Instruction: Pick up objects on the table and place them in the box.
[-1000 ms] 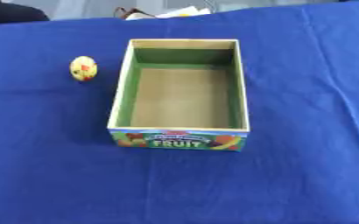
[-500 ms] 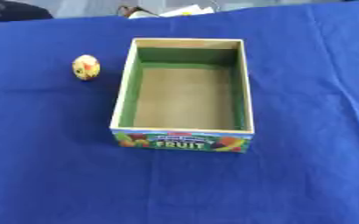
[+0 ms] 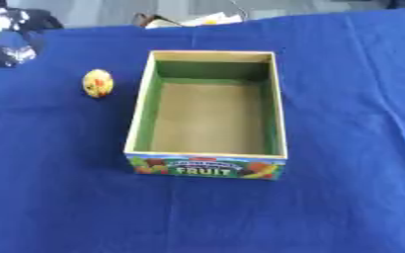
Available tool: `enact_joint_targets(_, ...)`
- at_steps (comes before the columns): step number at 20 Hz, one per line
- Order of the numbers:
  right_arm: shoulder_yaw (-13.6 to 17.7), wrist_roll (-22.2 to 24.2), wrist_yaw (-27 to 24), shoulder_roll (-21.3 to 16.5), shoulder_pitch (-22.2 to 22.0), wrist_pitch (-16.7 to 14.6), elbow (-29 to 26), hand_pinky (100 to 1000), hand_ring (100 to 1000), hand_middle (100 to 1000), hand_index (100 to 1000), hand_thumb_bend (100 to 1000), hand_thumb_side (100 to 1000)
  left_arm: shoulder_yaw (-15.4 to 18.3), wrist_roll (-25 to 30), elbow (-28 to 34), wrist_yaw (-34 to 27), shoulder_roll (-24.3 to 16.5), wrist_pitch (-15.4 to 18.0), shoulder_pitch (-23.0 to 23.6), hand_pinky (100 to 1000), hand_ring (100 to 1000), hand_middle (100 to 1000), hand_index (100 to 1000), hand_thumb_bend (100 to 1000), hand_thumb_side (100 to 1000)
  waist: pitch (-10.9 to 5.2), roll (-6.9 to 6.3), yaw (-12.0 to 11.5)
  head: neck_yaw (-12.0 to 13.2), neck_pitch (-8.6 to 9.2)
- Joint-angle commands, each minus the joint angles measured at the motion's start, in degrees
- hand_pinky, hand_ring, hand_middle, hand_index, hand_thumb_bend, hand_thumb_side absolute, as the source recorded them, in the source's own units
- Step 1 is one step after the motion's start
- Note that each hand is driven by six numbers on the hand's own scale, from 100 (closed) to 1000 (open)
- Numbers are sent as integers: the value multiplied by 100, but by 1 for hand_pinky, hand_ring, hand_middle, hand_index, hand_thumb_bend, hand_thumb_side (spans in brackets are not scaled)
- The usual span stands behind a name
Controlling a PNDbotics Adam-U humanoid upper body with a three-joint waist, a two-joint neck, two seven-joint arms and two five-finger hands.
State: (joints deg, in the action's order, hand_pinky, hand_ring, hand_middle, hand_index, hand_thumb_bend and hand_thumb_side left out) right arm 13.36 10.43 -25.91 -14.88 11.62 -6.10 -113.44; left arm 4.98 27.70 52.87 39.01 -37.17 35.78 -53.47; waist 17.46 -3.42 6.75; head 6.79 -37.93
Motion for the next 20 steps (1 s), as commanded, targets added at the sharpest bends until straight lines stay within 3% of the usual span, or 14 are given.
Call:
enact_joint_targets(1,16,21,-18,-71,66,10,-115,557,791,503,866,100,1000,-81,1579,33,351,-97,1619,-121,677,808,810,1000,175,682,-84,2,8,-25,73)
enact_joint_targets(4,15,32,2,-59,72,21,-115,558,792,503,867,100,1000,-175,1670,-53,594,-62,1619,-117,722,832,826,1000,151,612,-69,0,16,-31,55)
enact_joint_targets(12,-1,74,46,-21,70,44,-115,559,794,502,868,100,1000,-306,2373,55,531,46,1619,-237,750,861,845,1000,276,681,-49,18,27,26,-19)
enact_joint_targets(18,0,90,43,-7,60,39,-115,560,795,502,868,100,1000,-509,2426,370,400,74,1619,-188,727,859,868,1000,146,475,-49,40,37,33,-28)
enact_joint_targets(20,3,93,46,-4,57,41,-115,560,796,502,868,100,1000,-566,2426,544,389,54,1619,-129,718,861,867,1000,191,488,-48,43,28,23,-25)
